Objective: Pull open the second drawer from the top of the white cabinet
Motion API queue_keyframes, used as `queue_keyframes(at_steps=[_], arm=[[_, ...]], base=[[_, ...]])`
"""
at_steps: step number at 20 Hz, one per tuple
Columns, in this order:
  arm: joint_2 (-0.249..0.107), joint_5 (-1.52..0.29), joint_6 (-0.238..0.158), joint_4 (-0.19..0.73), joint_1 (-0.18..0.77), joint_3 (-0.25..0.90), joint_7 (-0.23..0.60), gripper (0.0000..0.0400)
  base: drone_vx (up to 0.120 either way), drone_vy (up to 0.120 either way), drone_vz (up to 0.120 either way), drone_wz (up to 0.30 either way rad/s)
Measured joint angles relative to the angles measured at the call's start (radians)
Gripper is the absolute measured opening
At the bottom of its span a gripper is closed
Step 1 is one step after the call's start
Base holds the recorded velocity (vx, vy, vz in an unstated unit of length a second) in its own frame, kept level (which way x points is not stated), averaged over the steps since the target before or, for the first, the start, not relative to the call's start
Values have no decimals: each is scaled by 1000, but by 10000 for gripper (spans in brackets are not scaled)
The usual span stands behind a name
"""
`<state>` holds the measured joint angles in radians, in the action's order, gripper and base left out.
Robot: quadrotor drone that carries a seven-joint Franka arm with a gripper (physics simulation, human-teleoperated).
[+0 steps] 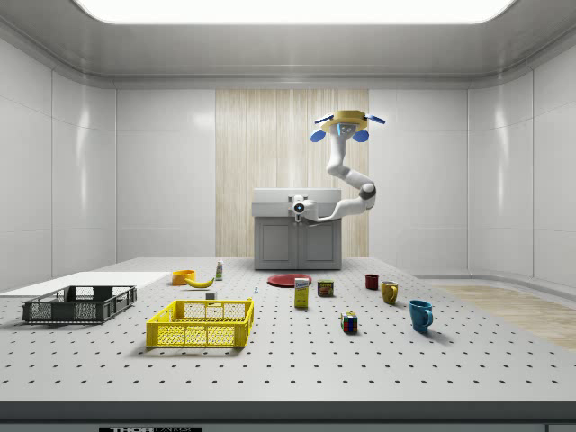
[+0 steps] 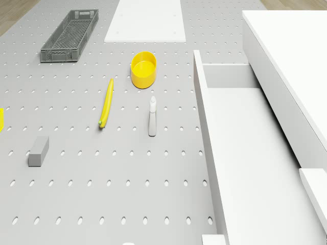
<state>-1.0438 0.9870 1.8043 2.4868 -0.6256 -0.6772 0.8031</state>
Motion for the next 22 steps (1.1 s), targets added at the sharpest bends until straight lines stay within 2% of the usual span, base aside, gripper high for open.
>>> queue_keyframes(at_steps=[6, 9, 12, 16, 22], arm=[[-15, -43, -27, -20, -8, -44, 16, 123], [-22, -60, -37, -30, -13, -63, 20, 209], [-28, -71, -41, -35, -18, -75, 23, 257], [-36, -82, -39, -38, -26, -84, 27, 284], [-46, -93, -32, -39, -37, -91, 34, 296]], base=[[0, 0, 0, 0], [0, 0, 0, 0], [0, 40, 0, 0], [0, 30, 0, 0], [0, 0, 0, 0]])
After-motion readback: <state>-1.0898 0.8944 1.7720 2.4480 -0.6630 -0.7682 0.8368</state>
